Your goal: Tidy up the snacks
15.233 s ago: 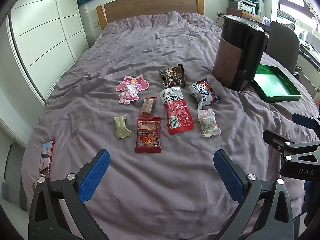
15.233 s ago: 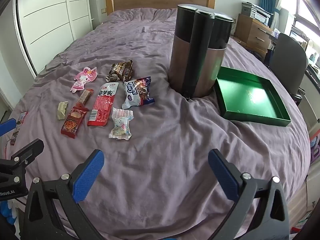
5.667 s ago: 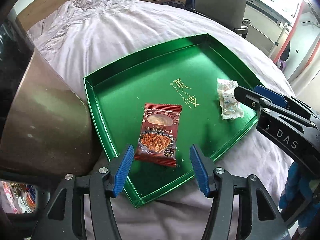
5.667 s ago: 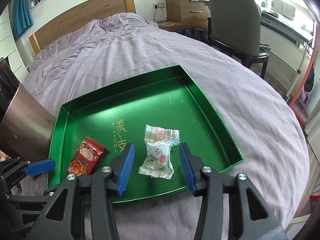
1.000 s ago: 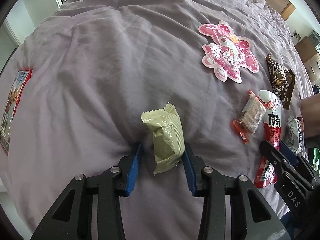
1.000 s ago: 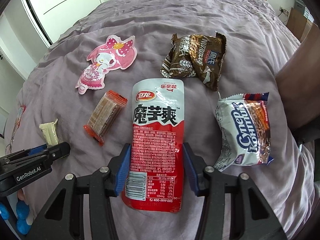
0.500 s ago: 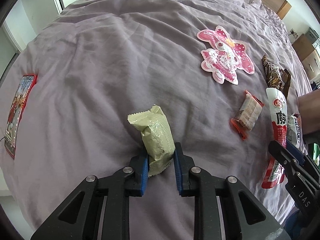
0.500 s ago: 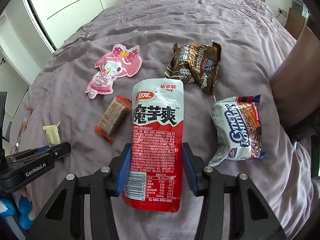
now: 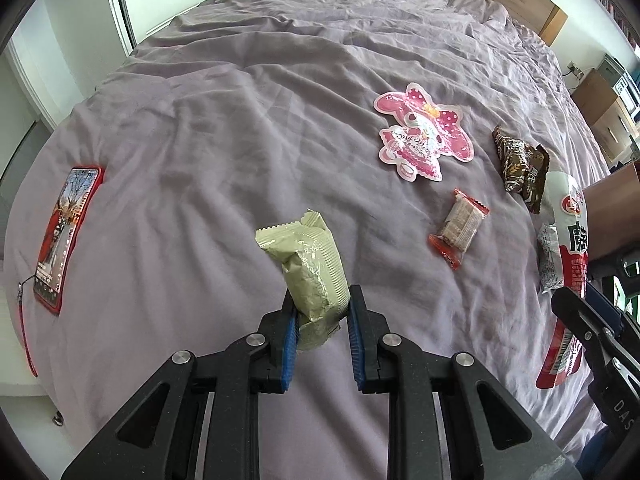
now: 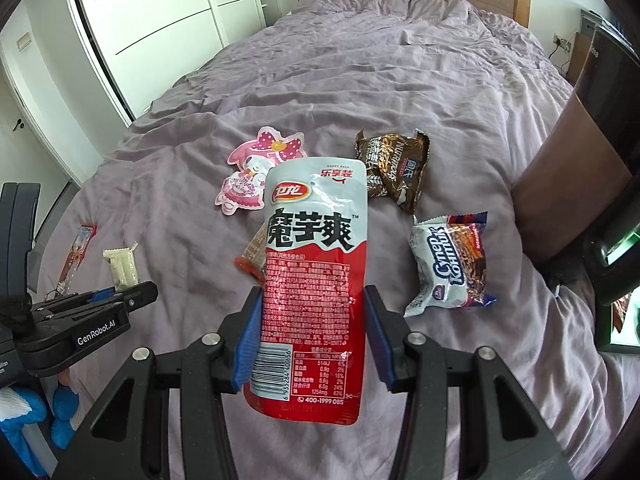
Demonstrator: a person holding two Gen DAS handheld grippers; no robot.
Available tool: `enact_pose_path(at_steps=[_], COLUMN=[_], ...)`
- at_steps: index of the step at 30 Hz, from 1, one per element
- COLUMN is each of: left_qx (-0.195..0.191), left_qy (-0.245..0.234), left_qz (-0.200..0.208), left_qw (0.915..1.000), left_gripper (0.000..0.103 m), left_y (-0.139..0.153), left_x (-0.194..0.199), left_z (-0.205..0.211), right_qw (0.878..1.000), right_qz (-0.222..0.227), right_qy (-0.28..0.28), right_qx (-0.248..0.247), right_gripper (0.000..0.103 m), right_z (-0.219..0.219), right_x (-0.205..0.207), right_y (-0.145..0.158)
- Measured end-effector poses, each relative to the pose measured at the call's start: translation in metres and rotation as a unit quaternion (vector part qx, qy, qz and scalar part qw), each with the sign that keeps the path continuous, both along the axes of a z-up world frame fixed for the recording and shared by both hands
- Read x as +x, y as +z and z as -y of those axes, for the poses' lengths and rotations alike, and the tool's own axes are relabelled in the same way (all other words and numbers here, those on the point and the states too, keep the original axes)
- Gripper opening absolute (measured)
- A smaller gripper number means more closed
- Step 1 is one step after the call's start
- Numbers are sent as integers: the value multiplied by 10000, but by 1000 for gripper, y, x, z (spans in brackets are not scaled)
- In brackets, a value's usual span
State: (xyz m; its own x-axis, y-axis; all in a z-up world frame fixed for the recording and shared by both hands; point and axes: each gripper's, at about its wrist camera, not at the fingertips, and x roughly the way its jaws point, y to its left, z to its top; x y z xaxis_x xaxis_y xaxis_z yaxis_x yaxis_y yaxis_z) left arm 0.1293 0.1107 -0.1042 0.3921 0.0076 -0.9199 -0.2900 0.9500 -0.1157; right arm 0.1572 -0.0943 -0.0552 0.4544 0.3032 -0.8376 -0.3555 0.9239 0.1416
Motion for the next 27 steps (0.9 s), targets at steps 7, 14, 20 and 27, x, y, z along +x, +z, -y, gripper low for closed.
enact_pose_path(at_steps=[7,14,20,27], left_qx=[92,133,152,216], left_qy=[-113,-182,-318,-564], left_qz=[226,409,553,652], left_qw=[9996,9989,9978,9960], left_gripper=[19,19,19,19], left_y=[24,45,58,66], left_x=[-17,-36,-52,-66], left_z=[5,11,22,39], right_qw=[9999,9997,9994,9991], right_qz=[118,221,307,273], right_qy=[-16,-61,-159,-328], right_qx=[-28,-51,-18,27], right_gripper=[103,103,103,103], right_z=[7,17,30,52], right_x=[-26,-52,-73,-95], right_y=[16,30,40,39])
